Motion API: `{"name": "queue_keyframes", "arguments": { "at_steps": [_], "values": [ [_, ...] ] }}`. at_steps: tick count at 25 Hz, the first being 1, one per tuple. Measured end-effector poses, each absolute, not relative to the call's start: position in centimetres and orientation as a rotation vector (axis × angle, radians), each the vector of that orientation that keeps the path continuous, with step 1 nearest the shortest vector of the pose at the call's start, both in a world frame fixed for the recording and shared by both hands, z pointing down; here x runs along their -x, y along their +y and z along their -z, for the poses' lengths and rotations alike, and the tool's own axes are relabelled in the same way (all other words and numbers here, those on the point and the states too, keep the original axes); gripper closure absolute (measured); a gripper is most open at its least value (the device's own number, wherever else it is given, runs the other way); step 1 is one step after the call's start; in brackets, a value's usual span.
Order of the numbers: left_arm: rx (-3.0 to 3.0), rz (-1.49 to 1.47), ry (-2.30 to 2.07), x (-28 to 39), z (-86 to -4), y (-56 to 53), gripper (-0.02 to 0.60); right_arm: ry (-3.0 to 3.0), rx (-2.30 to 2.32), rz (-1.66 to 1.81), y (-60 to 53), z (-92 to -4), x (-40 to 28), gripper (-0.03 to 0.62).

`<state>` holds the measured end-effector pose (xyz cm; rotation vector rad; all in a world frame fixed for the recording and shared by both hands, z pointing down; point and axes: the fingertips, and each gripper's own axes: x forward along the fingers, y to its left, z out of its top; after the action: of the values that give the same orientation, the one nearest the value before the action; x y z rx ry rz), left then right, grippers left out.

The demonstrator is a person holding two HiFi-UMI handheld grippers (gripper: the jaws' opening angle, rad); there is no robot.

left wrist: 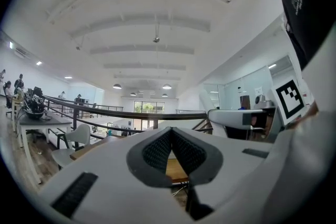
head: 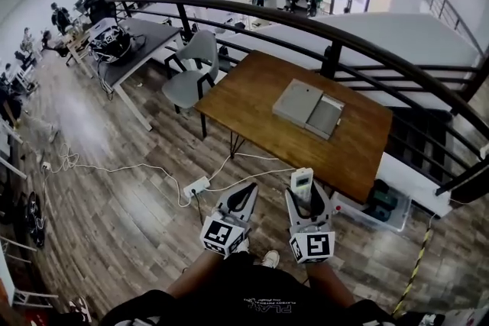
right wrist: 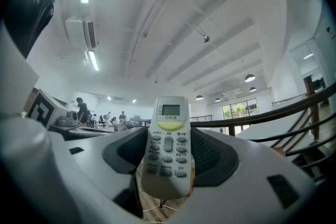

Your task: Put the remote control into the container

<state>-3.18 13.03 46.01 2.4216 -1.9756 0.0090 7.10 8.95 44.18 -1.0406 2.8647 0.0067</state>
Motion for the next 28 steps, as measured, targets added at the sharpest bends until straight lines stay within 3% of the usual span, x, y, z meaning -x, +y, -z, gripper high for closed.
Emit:
{"name": "queue_keyframes", "arguments": {
  "at_steps": [11, 18, 28],
  "values": [
    [-2.489, 0.021, -1.933, 4.4, -45.3, 5.3, 0.58, 2.831, 1.097, -0.01, 1.6, -44.1, -6.2, 0.332],
    [-2.52, 0.031, -1.909, 10.1, -44.7, -0.6, 0.58, 2.877, 1.113, -0.087, -3.3, -44.1, -0.3, 0.332],
    [-2.578, 0.047, -1.842, 13.1, -43.7, -6.0, 0.58, 2.852, 1.161, -0.055, -8.4, -43.6, 3.8, 0.332]
  ]
}}
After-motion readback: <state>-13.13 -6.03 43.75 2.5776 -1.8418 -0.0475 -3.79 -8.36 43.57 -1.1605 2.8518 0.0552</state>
